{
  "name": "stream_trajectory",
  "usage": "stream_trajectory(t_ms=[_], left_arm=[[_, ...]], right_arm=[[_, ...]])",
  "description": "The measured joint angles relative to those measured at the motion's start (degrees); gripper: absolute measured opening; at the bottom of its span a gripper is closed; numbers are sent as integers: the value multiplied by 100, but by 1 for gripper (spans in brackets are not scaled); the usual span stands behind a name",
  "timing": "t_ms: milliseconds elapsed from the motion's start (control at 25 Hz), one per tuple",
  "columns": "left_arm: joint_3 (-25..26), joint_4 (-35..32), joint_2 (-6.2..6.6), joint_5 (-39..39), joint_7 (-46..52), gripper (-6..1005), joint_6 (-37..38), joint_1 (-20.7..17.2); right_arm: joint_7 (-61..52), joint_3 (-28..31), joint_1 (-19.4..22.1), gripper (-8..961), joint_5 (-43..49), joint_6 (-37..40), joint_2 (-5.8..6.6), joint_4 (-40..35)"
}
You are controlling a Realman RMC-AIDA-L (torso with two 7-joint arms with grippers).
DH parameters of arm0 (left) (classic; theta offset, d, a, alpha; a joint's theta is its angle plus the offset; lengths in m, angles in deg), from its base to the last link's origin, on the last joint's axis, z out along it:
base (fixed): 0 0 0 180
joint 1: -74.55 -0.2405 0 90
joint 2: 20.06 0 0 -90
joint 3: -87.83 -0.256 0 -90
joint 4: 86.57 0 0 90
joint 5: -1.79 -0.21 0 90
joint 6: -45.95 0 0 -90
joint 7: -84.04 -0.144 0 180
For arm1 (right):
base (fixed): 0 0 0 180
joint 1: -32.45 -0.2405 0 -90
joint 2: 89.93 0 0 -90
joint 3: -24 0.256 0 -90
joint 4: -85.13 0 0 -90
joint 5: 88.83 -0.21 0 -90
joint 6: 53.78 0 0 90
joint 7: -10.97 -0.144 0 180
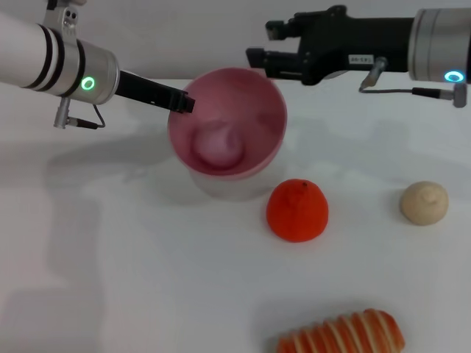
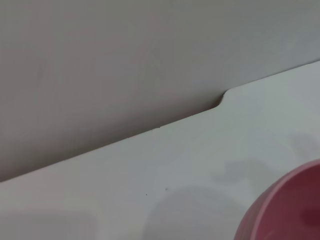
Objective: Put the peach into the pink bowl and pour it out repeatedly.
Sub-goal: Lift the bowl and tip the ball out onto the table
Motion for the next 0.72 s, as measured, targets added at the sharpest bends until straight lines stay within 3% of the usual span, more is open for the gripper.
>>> stream_trajectory(t_ms=[160,280,320,360,520,640,720], left_arm=[[-1,7,0,8,-20,88,25,-20],[-1,8,0,12,-44,89,72,-33],[-1,10,0,12,-49,89,98,-35],[-1,15,-4,12,-53,89,127,-36],[-1,25,-22,15,-64,90,253,-40],[-1,25,-26,16,-65,90,284,-44],[-1,45,-31,36,-66,90,350,-45]], right_arm=[[433,313,243,513,-482,-29,-15,-49],[1394,621,585,556,-1867,33,-10,239],[2312,783,813,559,-3073,221,-4,682],[2312,783,813,563,-3073,221,-4,682],[4167,1125,1098,567,-5314,1133,7,1910],[4763,1350,1150,567,-5991,1540,5,2525],[5426,1780,1204,567,-6810,2065,1,3456]])
